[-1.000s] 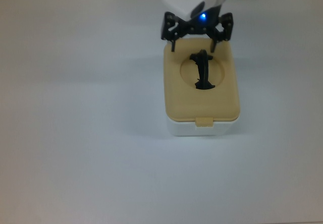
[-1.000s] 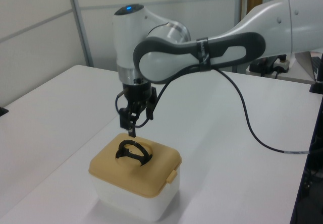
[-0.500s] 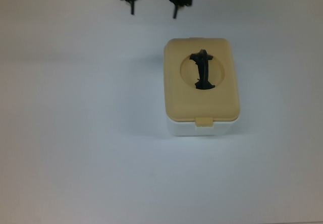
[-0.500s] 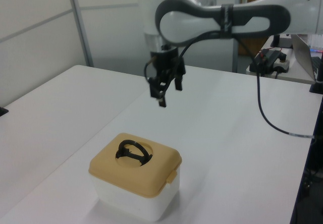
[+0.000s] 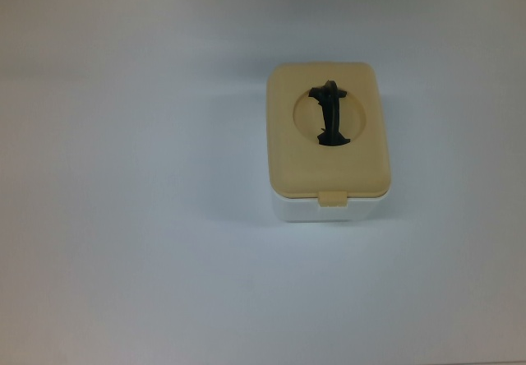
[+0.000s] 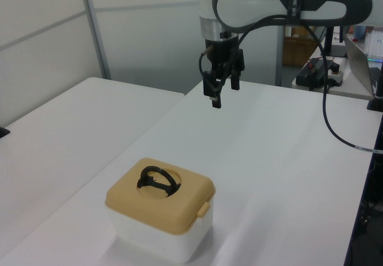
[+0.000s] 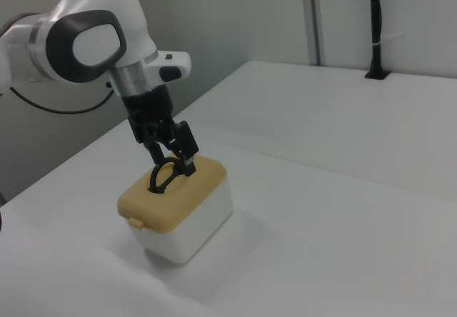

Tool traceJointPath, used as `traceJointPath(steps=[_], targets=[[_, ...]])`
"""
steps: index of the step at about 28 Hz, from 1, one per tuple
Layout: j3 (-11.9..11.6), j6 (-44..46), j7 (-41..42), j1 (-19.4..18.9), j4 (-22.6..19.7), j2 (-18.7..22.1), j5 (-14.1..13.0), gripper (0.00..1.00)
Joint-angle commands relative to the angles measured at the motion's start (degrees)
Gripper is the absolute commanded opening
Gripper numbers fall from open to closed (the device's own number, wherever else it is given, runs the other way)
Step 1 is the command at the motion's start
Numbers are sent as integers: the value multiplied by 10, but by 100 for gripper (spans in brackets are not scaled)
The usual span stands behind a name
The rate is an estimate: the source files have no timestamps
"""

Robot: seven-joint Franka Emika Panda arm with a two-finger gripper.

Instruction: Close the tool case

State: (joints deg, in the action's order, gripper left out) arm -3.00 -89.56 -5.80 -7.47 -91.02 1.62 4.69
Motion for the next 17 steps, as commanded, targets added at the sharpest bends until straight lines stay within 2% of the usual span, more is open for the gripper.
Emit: traceJointPath(steps=[1, 17], targets=[[-10, -4, 11, -4, -17, 10, -6, 100], [-10, -3, 11, 15, -9, 8, -17, 100]])
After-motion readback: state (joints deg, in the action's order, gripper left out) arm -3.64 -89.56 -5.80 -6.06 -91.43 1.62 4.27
